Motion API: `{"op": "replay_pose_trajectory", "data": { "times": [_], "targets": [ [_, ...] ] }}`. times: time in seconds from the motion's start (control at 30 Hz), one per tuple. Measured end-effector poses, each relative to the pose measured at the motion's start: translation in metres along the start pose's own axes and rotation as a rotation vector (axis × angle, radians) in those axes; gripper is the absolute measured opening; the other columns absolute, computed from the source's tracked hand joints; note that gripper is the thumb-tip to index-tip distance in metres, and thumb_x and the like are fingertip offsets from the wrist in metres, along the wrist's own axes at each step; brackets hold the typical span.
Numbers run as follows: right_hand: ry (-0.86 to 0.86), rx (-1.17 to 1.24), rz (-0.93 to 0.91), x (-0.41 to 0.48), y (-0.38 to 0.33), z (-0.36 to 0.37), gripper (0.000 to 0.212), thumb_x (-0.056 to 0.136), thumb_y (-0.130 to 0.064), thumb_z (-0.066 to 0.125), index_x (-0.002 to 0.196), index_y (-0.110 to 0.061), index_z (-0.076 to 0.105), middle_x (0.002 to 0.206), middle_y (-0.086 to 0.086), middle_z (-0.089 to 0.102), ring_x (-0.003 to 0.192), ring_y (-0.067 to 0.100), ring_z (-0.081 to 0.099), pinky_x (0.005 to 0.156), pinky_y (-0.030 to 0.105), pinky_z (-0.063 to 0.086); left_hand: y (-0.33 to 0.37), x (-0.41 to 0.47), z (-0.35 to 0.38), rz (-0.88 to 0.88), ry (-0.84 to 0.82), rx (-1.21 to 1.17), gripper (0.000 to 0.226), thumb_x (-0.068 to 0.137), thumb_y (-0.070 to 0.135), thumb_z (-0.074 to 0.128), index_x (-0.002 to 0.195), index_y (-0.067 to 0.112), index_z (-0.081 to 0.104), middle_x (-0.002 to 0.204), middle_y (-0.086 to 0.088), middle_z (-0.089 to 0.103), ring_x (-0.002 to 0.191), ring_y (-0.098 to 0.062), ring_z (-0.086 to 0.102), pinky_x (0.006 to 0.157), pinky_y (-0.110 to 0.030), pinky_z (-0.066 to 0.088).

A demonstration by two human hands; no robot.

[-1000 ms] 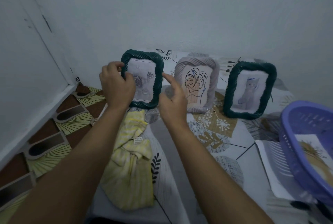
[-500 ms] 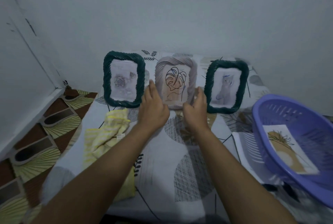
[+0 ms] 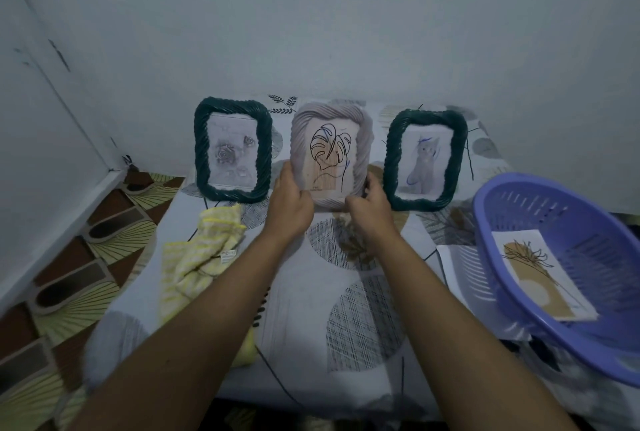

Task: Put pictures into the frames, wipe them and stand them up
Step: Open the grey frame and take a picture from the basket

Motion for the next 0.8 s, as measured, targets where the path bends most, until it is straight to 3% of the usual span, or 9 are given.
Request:
{"op": "replay_pose_trajectory", "data": {
  "times": [0.1, 0.2, 0.33, 0.37, 0.5, 0.63, 0.73, 0.8],
  "targets": [
    [0.023, 0.062, 0.003, -0.018, -0.007, -0.010, 0.055, 0.083, -0.004, 0.057, 0.133, -0.027, 0.053, 0.118, -0.006, 0.066, 0.112, 0.019, 0.063, 0.102, 0.044, 0.051, 0.017, -0.017, -0.012, 0.086, 0.040, -0.023, 0.051, 0.102, 0.016, 0.044, 0.150, 0.008, 0.032, 0.146, -0.009, 0.048, 0.131, -0.026, 0.047, 0.109, -0.042, 0.040],
    [0.060, 0.132, -0.007, -0.039, -0.011, -0.024, 0.053, 0.085, -0.004, 0.057, 0.132, -0.027, 0.052, 0.119, -0.006, 0.065, 0.112, 0.018, 0.062, 0.100, 0.044, 0.052, 0.030, -0.041, -0.022, 0.158, 0.053, -0.037, 0.045, 0.103, 0.017, 0.047, 0.146, 0.009, 0.037, 0.130, 0.006, 0.049, 0.116, -0.016, 0.052, 0.093, -0.027, 0.040],
    [0.035, 0.120, -0.023, -0.074, -0.011, -0.042, 0.058, 0.091, -0.001, 0.057, 0.145, -0.018, 0.044, 0.123, -0.006, 0.059, 0.096, 0.001, 0.060, 0.073, 0.022, 0.055, 0.036, -0.068, -0.037, 0.158, 0.076, -0.076, 0.042, 0.103, 0.020, 0.051, 0.144, 0.013, 0.042, 0.122, 0.008, 0.052, 0.109, -0.020, 0.062, 0.094, -0.035, 0.050],
    [0.027, 0.113, -0.021, -0.082, -0.009, -0.046, 0.057, 0.091, -0.002, 0.058, 0.144, -0.018, 0.044, 0.122, -0.006, 0.059, 0.095, 0.000, 0.059, 0.073, 0.021, 0.053, 0.036, -0.074, -0.039, 0.146, 0.069, -0.093, 0.042, 0.102, 0.021, 0.052, 0.142, 0.014, 0.043, 0.121, 0.007, 0.053, 0.105, -0.020, 0.063, 0.094, -0.039, 0.052],
    [0.012, 0.144, 0.003, -0.112, 0.006, -0.056, 0.052, 0.091, -0.004, 0.058, 0.140, -0.018, 0.049, 0.118, -0.008, 0.062, 0.100, 0.004, 0.060, 0.079, 0.025, 0.053, 0.033, -0.098, -0.042, 0.056, -0.010, -0.172, 0.039, 0.100, 0.021, 0.057, 0.137, 0.016, 0.047, 0.115, 0.006, 0.057, 0.096, -0.017, 0.066, 0.086, -0.048, 0.058],
    [0.008, 0.192, 0.074, -0.129, 0.025, -0.059, 0.050, 0.090, -0.004, 0.058, 0.138, -0.015, 0.050, 0.128, 0.001, 0.063, 0.110, 0.016, 0.061, 0.083, 0.033, 0.055, 0.032, -0.119, -0.040, -0.006, -0.066, -0.281, 0.033, 0.098, 0.017, 0.059, 0.129, 0.020, 0.049, 0.120, -0.003, 0.058, 0.101, -0.024, 0.067, 0.076, -0.049, 0.061],
    [-0.032, 0.187, 0.107, -0.136, 0.031, -0.060, 0.051, 0.090, -0.004, 0.059, 0.139, -0.014, 0.049, 0.131, 0.002, 0.062, 0.115, 0.019, 0.060, 0.095, 0.042, 0.053, 0.036, -0.128, -0.040, 0.028, -0.066, -0.297, 0.030, 0.097, 0.015, 0.060, 0.124, 0.024, 0.050, 0.118, -0.002, 0.059, 0.098, -0.026, 0.068, 0.074, -0.050, 0.061],
    [-0.070, 0.119, 0.107, -0.138, 0.028, -0.059, 0.055, 0.090, -0.009, 0.061, 0.142, -0.017, 0.044, 0.135, -0.001, 0.056, 0.118, 0.018, 0.056, 0.096, 0.040, 0.050, 0.042, -0.133, -0.043, 0.099, -0.039, -0.242, 0.029, 0.097, 0.016, 0.060, 0.122, 0.027, 0.051, 0.115, 0.002, 0.061, 0.088, -0.022, 0.070, 0.074, -0.049, 0.061]
  ]
}}
Point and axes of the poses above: each hand's wrist, its own x-axis towards the middle knuckle, its own z-axis out of the palm, y = z × x, the point moved 6 cm from there along x, towards the middle knuckle
